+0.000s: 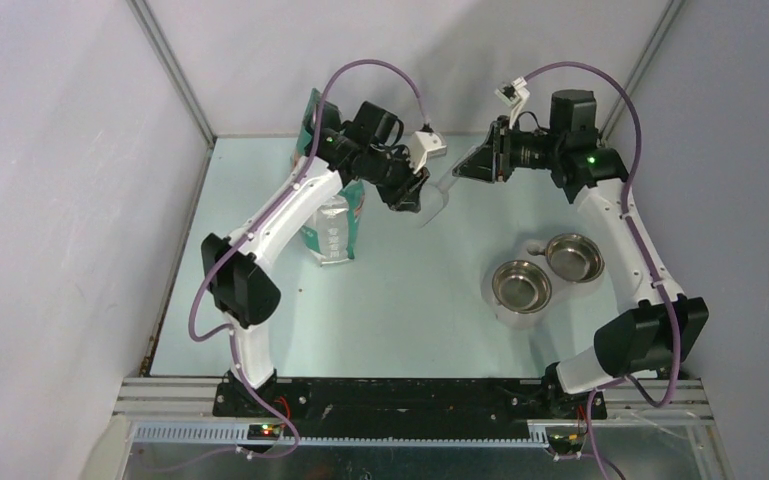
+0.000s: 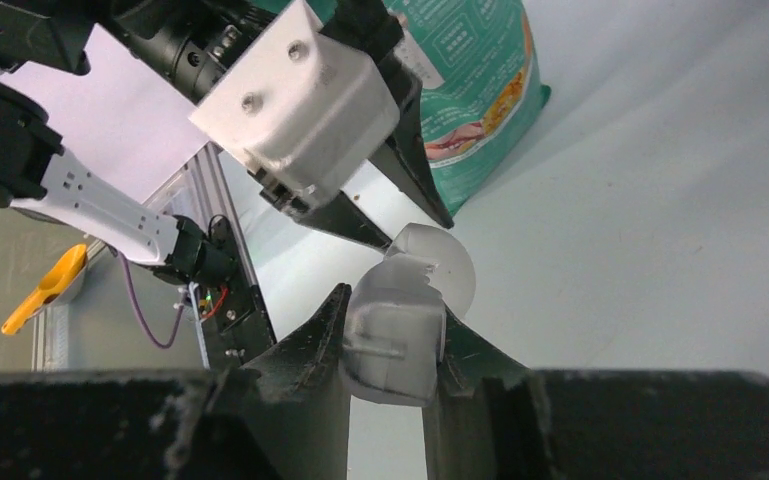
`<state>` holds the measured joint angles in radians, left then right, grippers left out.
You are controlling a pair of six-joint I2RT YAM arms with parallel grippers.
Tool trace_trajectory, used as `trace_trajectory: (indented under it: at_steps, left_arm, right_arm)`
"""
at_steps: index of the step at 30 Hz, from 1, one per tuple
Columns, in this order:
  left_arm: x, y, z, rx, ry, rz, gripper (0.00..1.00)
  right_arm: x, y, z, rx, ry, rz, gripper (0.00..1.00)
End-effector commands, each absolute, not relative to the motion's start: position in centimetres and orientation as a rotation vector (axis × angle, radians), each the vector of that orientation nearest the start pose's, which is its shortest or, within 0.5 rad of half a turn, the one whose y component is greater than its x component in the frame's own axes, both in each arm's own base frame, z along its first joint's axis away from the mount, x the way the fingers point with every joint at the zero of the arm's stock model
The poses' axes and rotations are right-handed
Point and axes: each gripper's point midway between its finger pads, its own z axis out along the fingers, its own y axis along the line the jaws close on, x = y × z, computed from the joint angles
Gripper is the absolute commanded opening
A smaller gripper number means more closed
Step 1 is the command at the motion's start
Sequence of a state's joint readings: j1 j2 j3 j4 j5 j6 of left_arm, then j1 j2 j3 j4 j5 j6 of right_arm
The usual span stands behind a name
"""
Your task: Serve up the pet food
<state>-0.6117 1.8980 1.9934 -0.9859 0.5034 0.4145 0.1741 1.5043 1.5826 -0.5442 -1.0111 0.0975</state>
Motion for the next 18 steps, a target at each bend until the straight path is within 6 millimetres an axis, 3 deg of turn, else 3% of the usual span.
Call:
trace_trajectory:
  at_steps: [1,2,3,4,5,6,7,18]
  left_arm:
    - [34.5,-32.1,29.5,1.280,1.874,-0.700,0.53]
    - [35.0,-32.1,30.2,1.238,1.844,-0.688,0.59]
    - [35.8,-32.5,30.4,1.210,1.795,-0.674,0.59]
    - [35.7,-32.0,32.1,1.164,1.749,-0.650,0.60]
    - [36.5,-32.4,31.9,1.119,1.695,-0.638,0.59]
    - [36.3,-31.9,34.1,1.071,1.628,-0.606,0.59]
    - [36.5,-31.7,35.1,1.035,1.563,-0.572,0.59]
    - [36.8,-34.5,36.5,1.091,1.498,-0.589,0.47]
  right_arm:
    - [34.0,20.3,36.9,-0.643,1.834,1.134,0.00]
    - [34.0,20.2,36.9,-0.608,1.851,1.160,0.00]
    - [34.1,20.2,37.1,-0.593,1.848,1.176,0.00]
    - [34.2,20.3,37.3,-0.558,1.857,1.225,0.00]
    - [34.0,20.4,37.4,-0.549,1.860,1.269,0.00]
    - [34.2,20.5,37.4,-0.499,1.876,1.318,0.00]
    - [34.1,20.6,37.5,-0.470,1.889,1.358,0.00]
    - [34.4,21.3,37.8,-0.418,1.920,1.452,0.00]
